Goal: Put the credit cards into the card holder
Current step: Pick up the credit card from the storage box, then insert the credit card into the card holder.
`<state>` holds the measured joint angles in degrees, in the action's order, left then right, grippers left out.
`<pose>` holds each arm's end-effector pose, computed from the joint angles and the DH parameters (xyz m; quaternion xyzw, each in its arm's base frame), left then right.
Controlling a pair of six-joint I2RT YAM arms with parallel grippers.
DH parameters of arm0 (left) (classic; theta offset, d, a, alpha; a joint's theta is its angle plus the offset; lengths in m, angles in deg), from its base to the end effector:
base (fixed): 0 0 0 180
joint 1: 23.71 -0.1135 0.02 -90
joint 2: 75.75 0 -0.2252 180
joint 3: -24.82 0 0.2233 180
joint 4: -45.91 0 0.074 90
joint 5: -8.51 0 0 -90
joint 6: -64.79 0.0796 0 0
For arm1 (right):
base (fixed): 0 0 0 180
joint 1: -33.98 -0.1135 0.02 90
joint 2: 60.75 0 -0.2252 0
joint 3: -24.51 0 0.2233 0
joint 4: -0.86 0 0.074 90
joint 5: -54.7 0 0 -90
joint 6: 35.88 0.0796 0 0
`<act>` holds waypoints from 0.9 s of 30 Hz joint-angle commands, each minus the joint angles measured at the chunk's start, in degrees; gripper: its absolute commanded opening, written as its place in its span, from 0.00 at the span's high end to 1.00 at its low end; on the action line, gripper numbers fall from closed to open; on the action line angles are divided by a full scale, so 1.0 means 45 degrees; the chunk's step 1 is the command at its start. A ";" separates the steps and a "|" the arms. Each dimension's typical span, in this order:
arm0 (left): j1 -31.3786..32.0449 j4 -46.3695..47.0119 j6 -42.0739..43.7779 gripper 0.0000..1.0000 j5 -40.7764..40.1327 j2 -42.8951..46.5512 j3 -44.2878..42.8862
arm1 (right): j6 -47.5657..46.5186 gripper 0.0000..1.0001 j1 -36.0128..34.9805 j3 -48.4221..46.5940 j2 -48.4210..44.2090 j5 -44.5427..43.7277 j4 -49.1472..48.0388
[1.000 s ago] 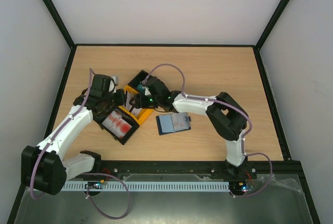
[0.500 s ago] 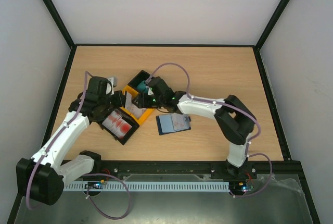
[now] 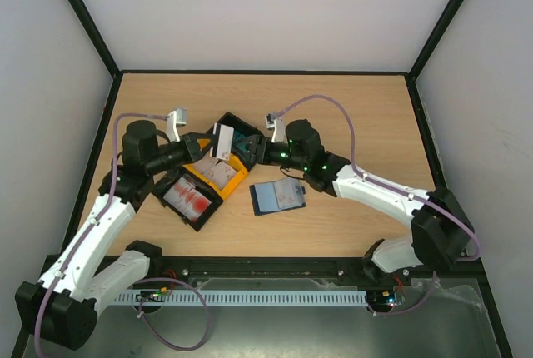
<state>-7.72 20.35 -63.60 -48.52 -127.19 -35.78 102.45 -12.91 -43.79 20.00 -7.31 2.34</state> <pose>0.2141 -0.1064 0.2854 0.0176 0.7862 -0.4646 0.4071 0.2064 0.2751 0.2529 -0.1394 0.7661 0.5700 0.2624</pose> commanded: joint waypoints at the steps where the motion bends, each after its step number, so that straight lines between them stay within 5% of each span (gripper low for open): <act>1: 0.0435 0.2792 -0.2397 0.98 0.1567 0.0429 0.0370 | 0.1189 0.37 0.0094 0.0221 -0.0593 0.1383 -0.1705; 6: 0.1191 0.3439 -0.3145 0.98 0.1280 0.0438 0.0413 | 0.2268 0.50 0.0108 0.0640 -0.0947 0.2497 -0.3421; 14: 0.1467 0.3168 -0.3343 0.94 0.0488 0.0736 0.0780 | 0.2785 0.97 0.0108 0.1436 -0.2068 0.1675 -0.3993; 17: 0.1485 0.2584 -0.3087 0.70 0.0151 0.0731 0.0828 | 0.2429 0.98 0.0133 0.1461 -0.2494 0.1456 -0.3627; 22: 0.1667 0.0451 -0.1906 0.41 -0.1653 0.0758 0.0740 | 0.0434 0.98 0.0575 0.1014 -0.2908 0.0424 0.0482; 27: 0.2959 0.0364 -0.1689 0.36 -0.3003 0.0259 0.1418 | -0.2134 0.98 0.1310 0.1860 -0.3403 -0.1486 0.5026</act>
<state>1.22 24.39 -73.20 -55.97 -124.53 -31.87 103.70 -9.20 -37.75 7.13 -6.31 6.03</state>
